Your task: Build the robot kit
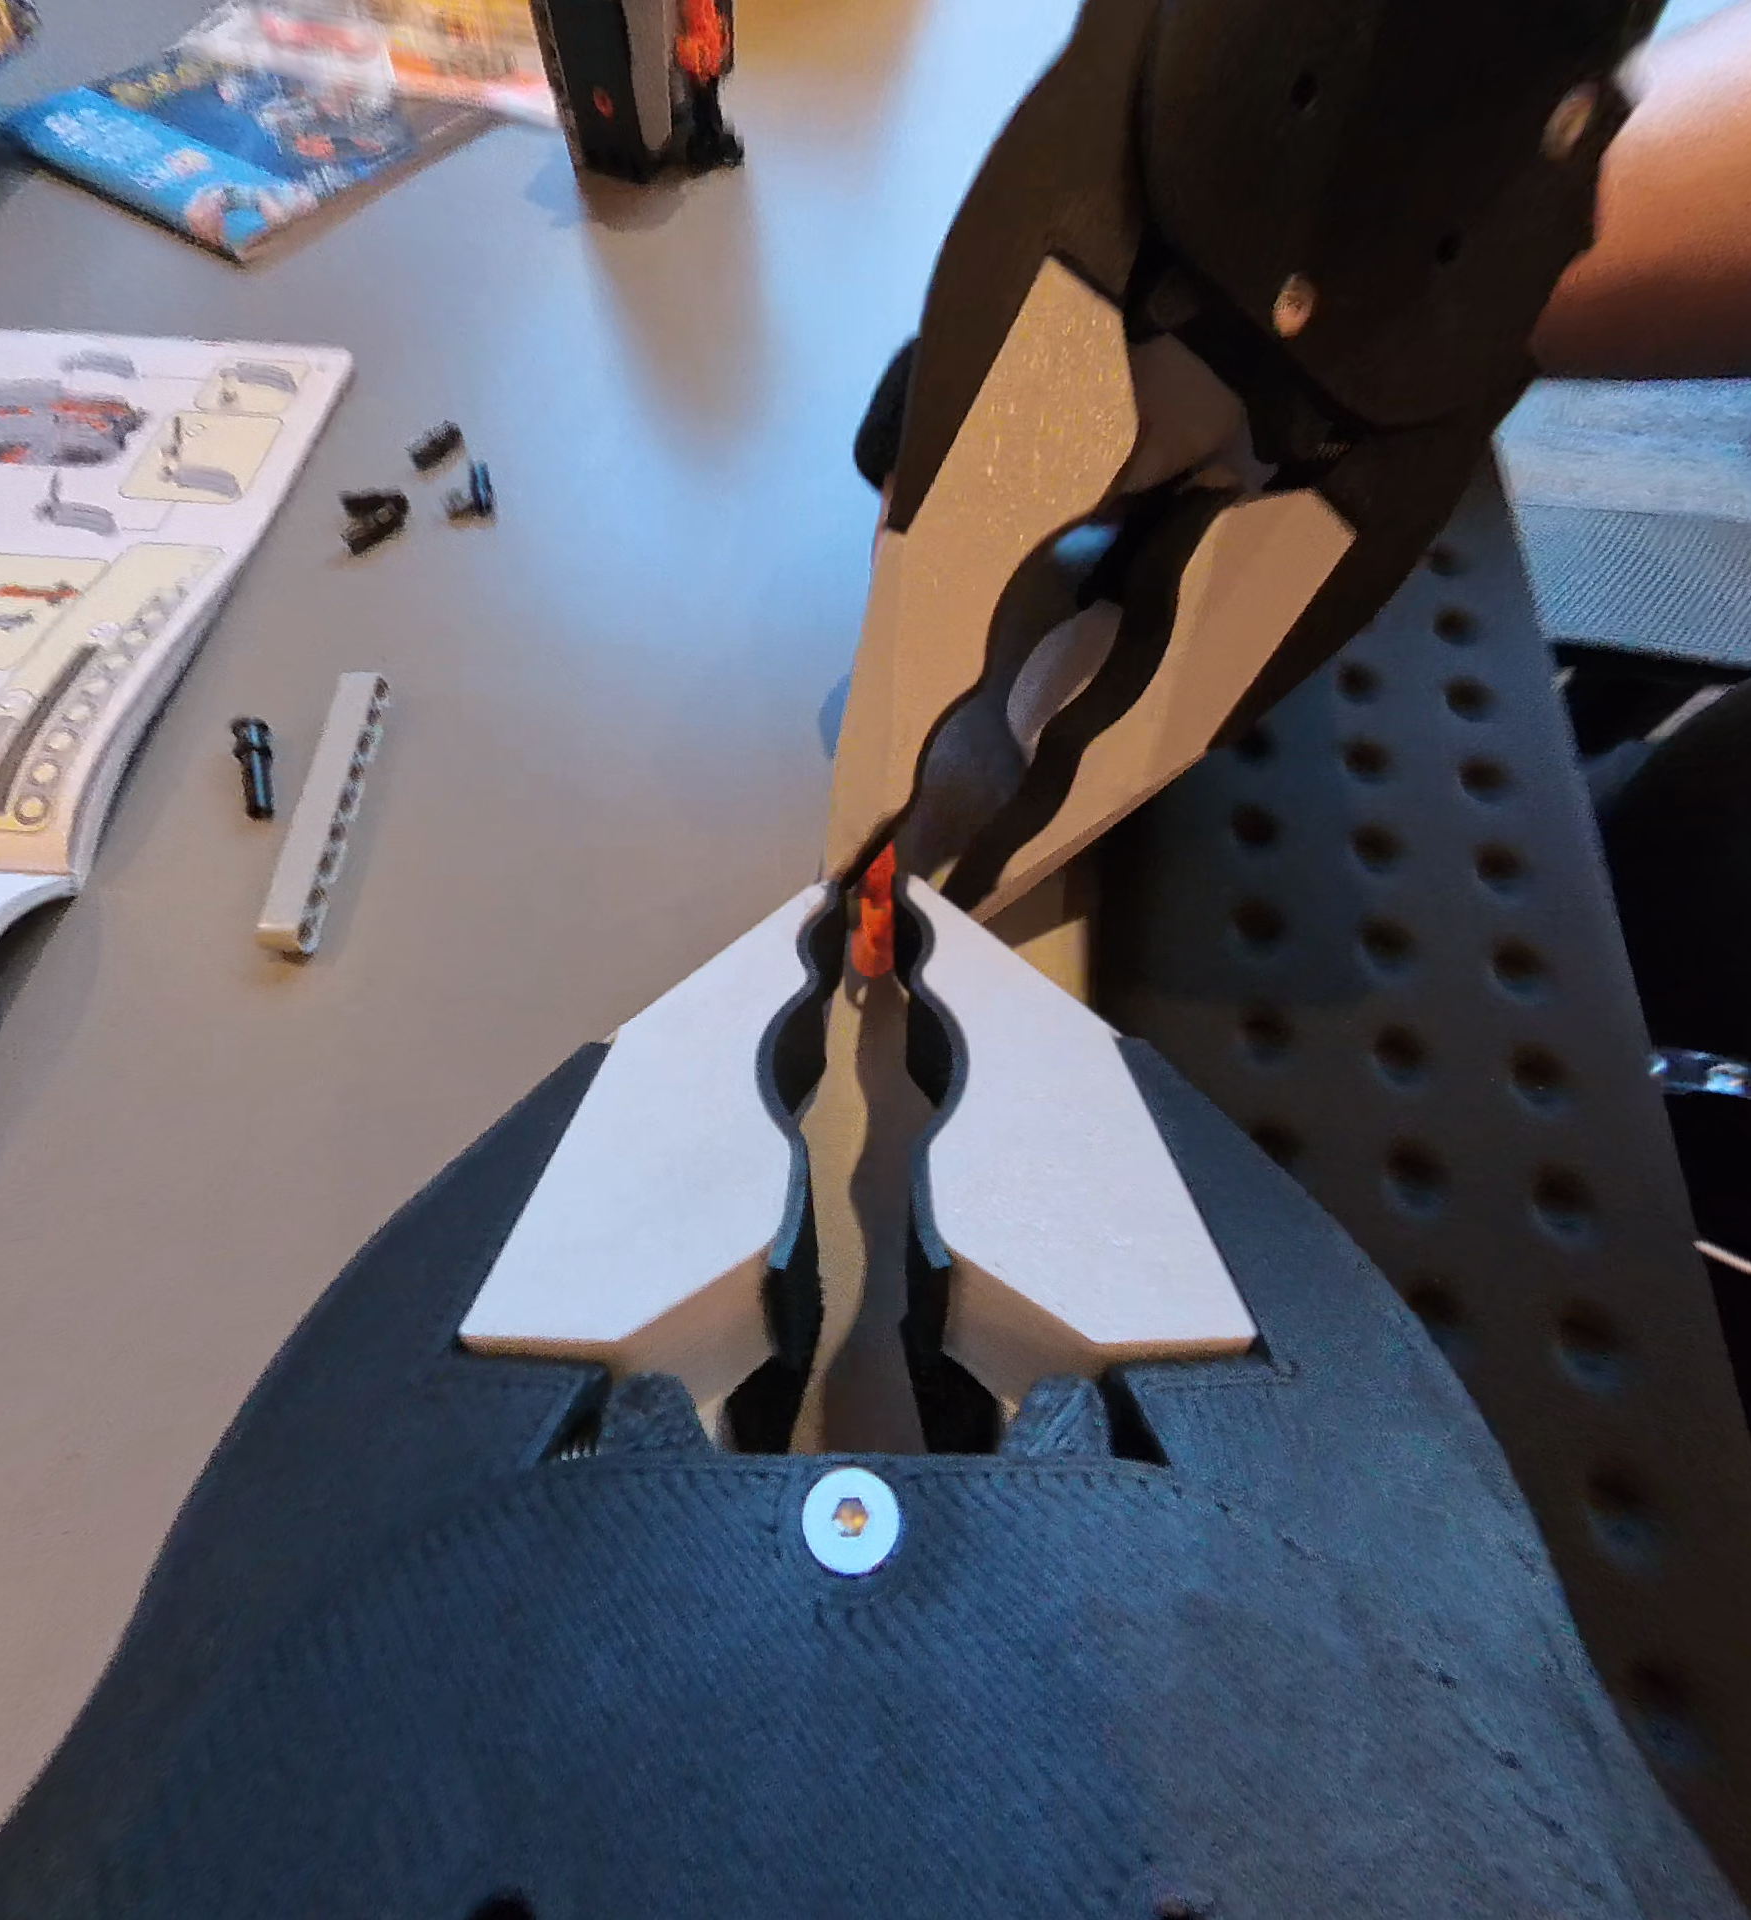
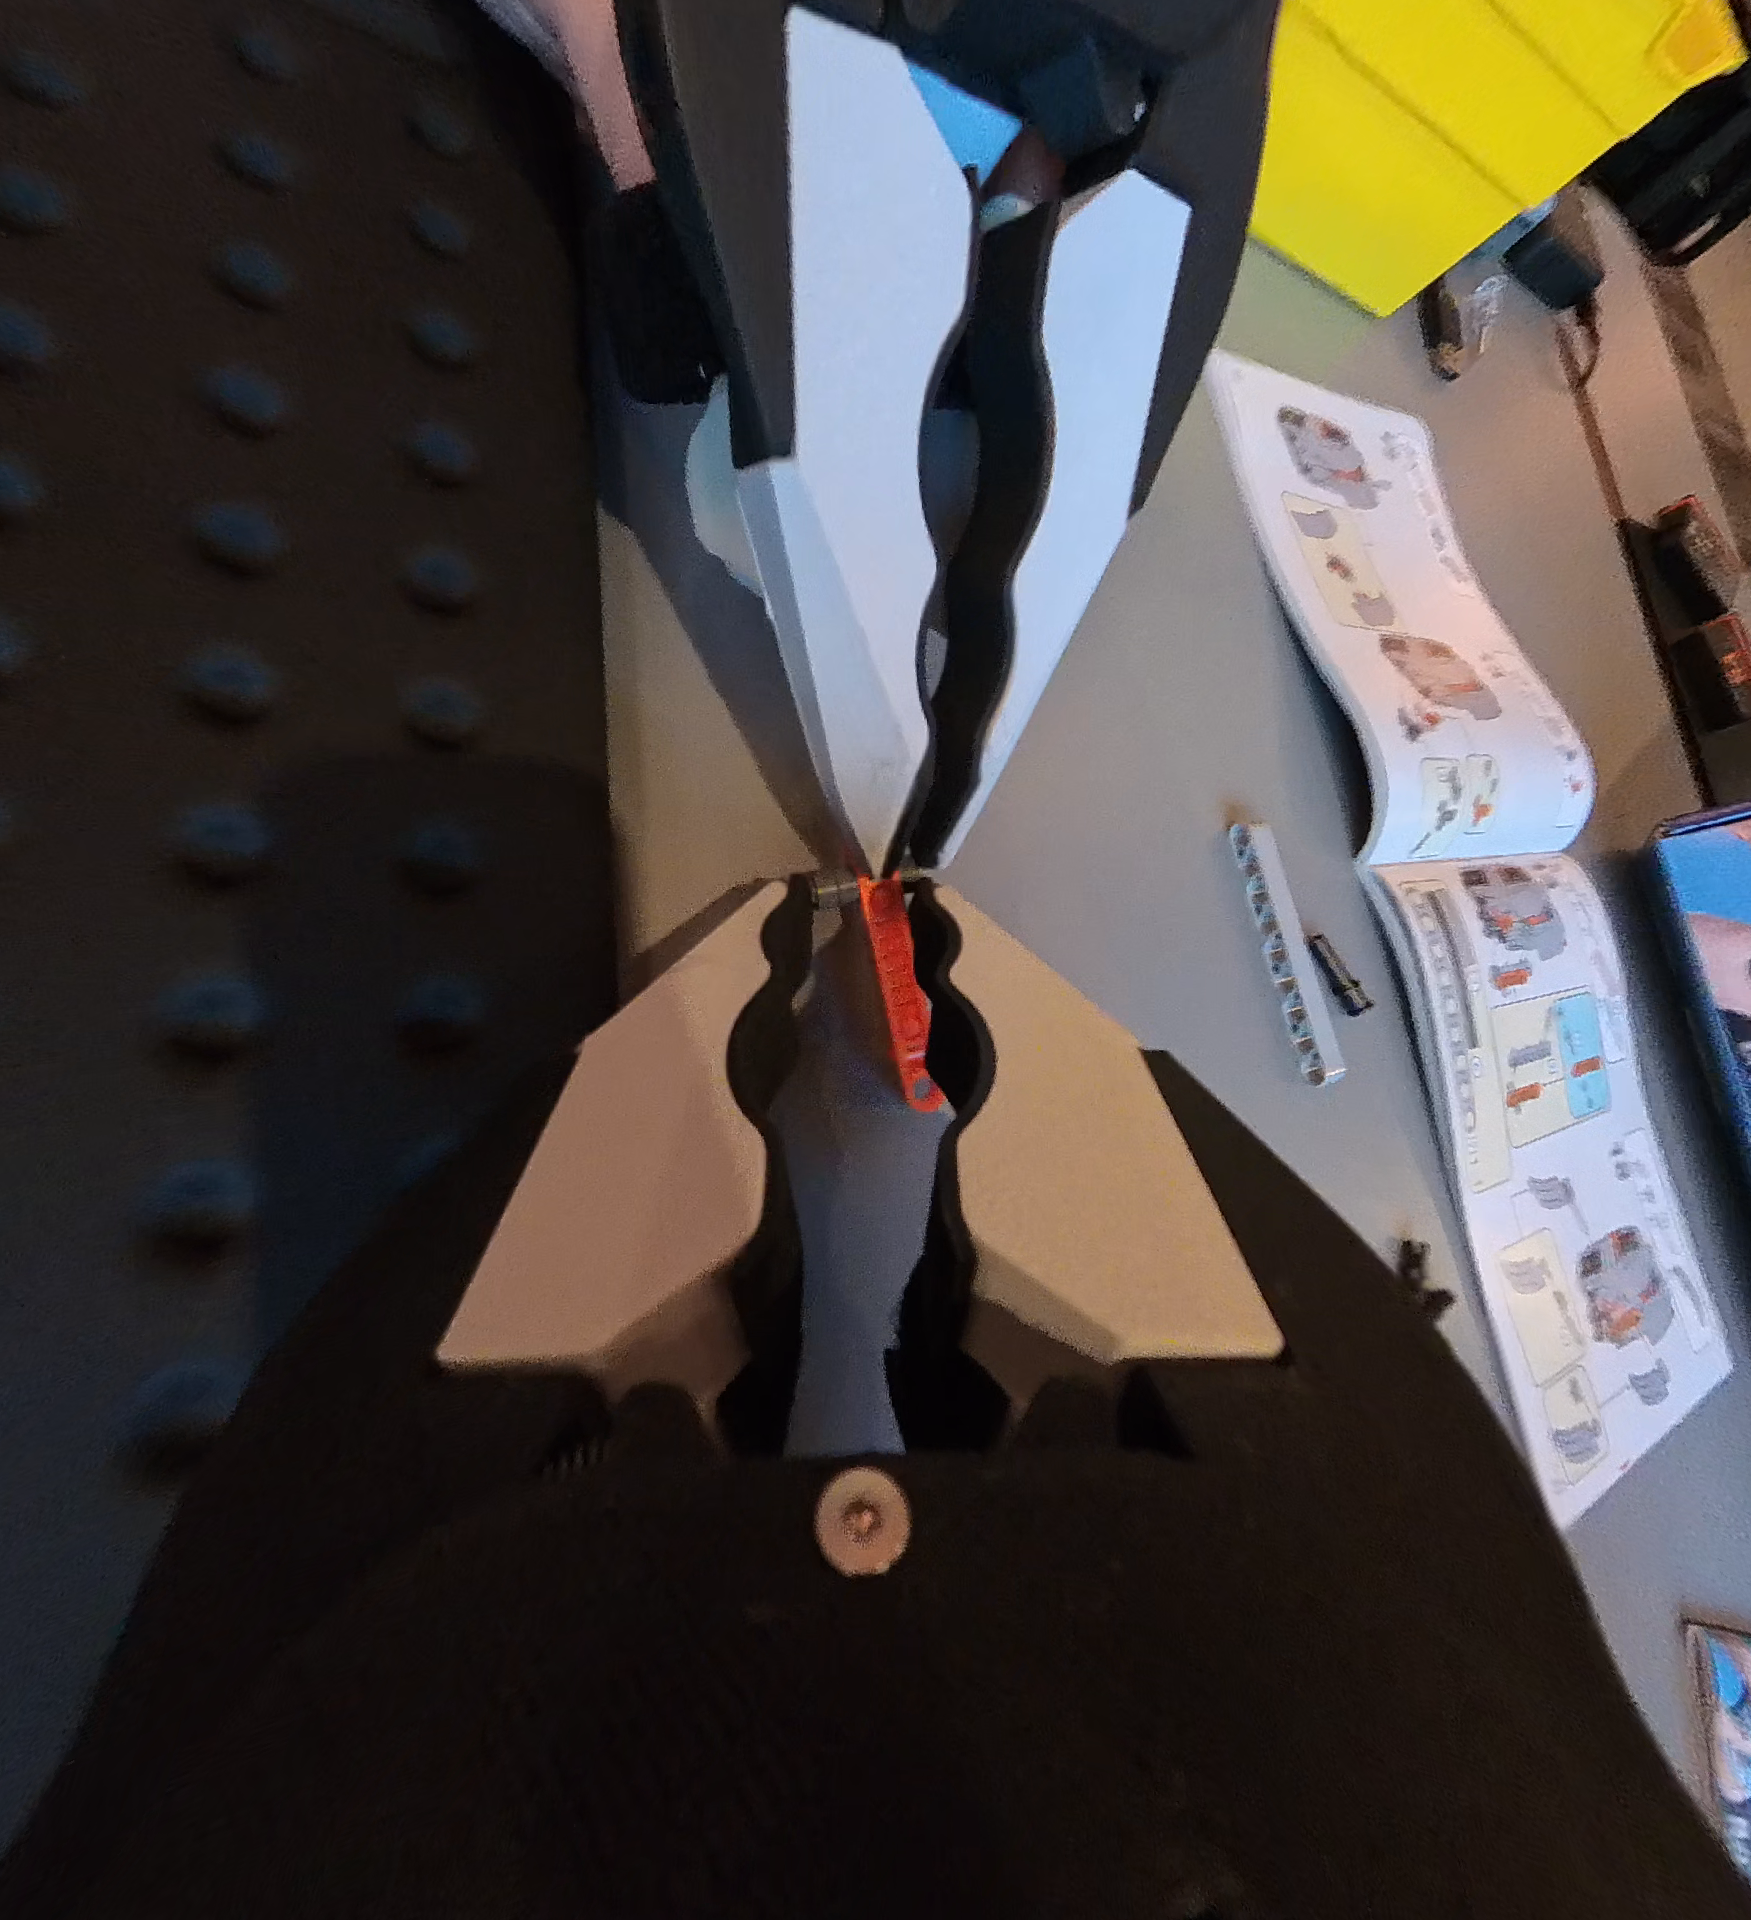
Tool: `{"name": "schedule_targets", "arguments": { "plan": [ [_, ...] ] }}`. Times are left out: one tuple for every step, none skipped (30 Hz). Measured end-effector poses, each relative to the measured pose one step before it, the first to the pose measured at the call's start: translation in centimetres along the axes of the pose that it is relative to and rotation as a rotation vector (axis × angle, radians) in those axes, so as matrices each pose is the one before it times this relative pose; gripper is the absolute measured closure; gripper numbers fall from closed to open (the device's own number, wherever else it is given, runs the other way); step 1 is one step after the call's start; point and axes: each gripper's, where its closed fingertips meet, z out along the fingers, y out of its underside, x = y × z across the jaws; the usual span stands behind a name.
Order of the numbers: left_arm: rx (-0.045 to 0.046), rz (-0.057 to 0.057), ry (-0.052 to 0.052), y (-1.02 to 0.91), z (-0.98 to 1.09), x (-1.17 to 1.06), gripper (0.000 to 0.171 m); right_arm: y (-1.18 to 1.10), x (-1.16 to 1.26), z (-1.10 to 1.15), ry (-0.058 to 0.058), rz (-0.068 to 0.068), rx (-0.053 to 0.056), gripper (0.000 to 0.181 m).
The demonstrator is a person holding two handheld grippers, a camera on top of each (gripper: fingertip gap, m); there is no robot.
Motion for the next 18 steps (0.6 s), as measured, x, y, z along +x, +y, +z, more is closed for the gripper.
{"name": "schedule_targets", "arguments": {
  "plan": [
    [0.04985, -0.0118, 0.0076, -0.612, -0.493, 0.016, 0.166, -0.180, 0.234, -0.100, 0.0292, -0.0296, 0.0096, 0.164],
    [0.04233, -0.0135, -0.0027, -0.497, -0.494, -0.156, 0.156, -0.066, 0.139, -0.081, 0.0349, -0.0444, -0.0098, 0.164],
    [0.02120, -0.0014, -0.0012, -0.208, -0.384, -0.069, 0.146, -0.089, 0.025, -0.076, 0.0252, -0.0391, -0.0070, 0.163],
    [-0.00438, 0.0190, -0.0057, 0.173, -0.239, -0.010, 0.141, -0.139, 0.164, -0.089, 0.0210, -0.0255, 0.0003, 0.163],
    [-0.00877, 0.0309, -0.0104, 0.188, -0.062, 0.106, 0.140, -0.028, 0.137, -0.066, 0.0170, -0.0145, -0.0001, 0.163],
    [-0.01133, 0.0360, -0.0134, 0.173, 0.069, 0.164, 0.143, 0.159, 0.129, 0.028, 0.0086, -0.0033, -0.0063, 0.163],
    [-0.02357, 0.0335, -0.0144, 0.327, 0.200, 0.137, 0.149, 0.109, 0.087, 0.011, -0.0013, 0.0065, -0.0036, 0.163],
    [-0.03046, 0.0216, -0.0165, 0.382, 0.284, -0.013, 0.153, -0.131, 0.086, -0.085, 0.0021, 0.0033, 0.0071, 0.163],
    [-0.02848, 0.0021, -0.0101, 0.347, 0.278, -0.097, 0.153, -0.143, 0.094, -0.039, 0.0084, -0.0092, 0.0067, 0.163],
    [-0.01888, -0.0149, 0.0076, 0.227, 0.179, -0.040, 0.153, 0.026, 0.090, -0.001, 0.0107, -0.0182, -0.0033, 0.164],
    [-0.00671, -0.0356, 0.0009, 0.089, 0.070, -0.324, 0.153, -0.061, -0.070, -0.170, 0.0241, -0.0277, -0.0098, 0.164],
    [0.00386, -0.0508, 0.0126, -0.046, -0.024, -0.291, 0.153, -0.106, 0.121, -0.050, 0.0220, -0.0326, -0.0006, 0.163],
    [0.01661, -0.0603, 0.0447, -0.231, -0.120, 0.119, 0.156, -0.091, 0.048, -0.030, 0.0184, -0.0281, -0.0017, 0.163],
    [0.02669, -0.0742, 0.0451, -0.385, -0.152, 0.053, 0.159, -0.031, 0.102, -0.066, 0.0192, -0.0218, -0.0080, 0.164],
    [0.02613, -0.0763, 0.0569, -0.380, -0.112, 0.200, 0.156, -0.078, 0.047, -0.027, 0.0112, -0.0193, -0.0012, 0.164],
    [0.01941, -0.0765, 0.0590, -0.298, -0.029, 0.249, 0.152, -0.115, -0.003, -0.039, 0.0071, -0.0137, 0.0005, 0.164],
    [0.00739, -0.0680, 0.0430, -0.112, 0.061, 0.074, 0.150, -0.025, 0.061, 0.004, 0.0099, -0.0108, -0.0028, 0.163],
    [-0.00618, -0.0454, 0.0276, 0.074, 0.113, -0.001, 0.151, -0.059, -0.087, 0.039, -0.0011, -0.0079, 0.0000, 0.163]
  ]
}}
